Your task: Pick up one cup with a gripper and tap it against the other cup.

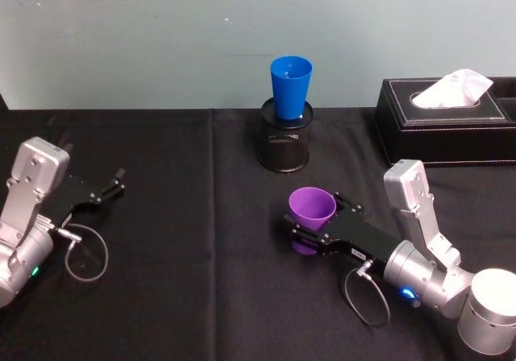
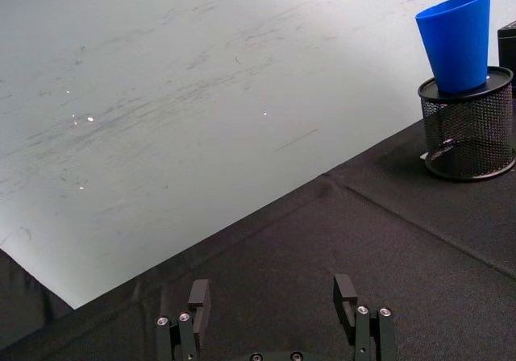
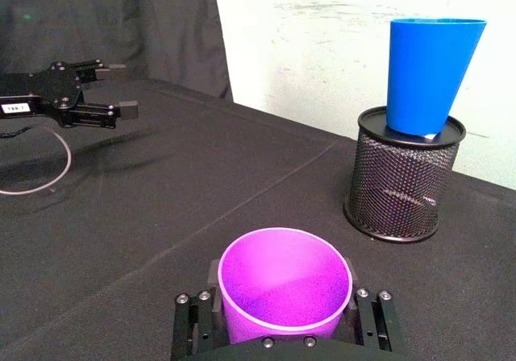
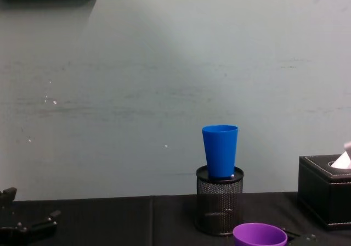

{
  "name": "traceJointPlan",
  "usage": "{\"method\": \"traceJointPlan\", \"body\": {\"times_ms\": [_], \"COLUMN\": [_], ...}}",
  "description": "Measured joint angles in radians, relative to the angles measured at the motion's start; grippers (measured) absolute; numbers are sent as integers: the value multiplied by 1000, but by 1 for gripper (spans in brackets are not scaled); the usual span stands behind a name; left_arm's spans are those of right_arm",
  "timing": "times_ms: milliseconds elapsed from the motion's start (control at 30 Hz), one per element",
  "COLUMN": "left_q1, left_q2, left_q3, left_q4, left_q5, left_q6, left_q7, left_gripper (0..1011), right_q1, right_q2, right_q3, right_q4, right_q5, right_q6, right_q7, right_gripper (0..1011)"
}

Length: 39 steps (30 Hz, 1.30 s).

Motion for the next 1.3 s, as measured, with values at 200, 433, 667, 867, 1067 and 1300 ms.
{"method": "traceJointPlan", "body": {"times_ms": [200,433,667,867,1067,1300], "left_q1": [0,0,0,0,0,0], "left_q2": [0,0,0,0,0,0], "left_q3": [0,0,0,0,0,0], "left_q4": [0,0,0,0,0,0], "left_q5": [0,0,0,0,0,0], "left_q6": [0,0,0,0,0,0], "left_q7": [0,0,0,0,0,0], "left_gripper": [1000,1000,1000,1000,1000,1000], "right_q1": [0,-6,0,23,45,67], "right_q2": [0,5,31,49,60,74], "right_q3": [0,5,7,10,24,30], "right_q4": [-1,-30,-130,-207,-257,-283], "right_q5": [1,-2,-25,-15,22,47], "right_q6": [0,6,65,146,213,235], "right_q7": [-1,-2,-2,3,3,-1], "right_gripper": [762,741,741,741,741,741]}}
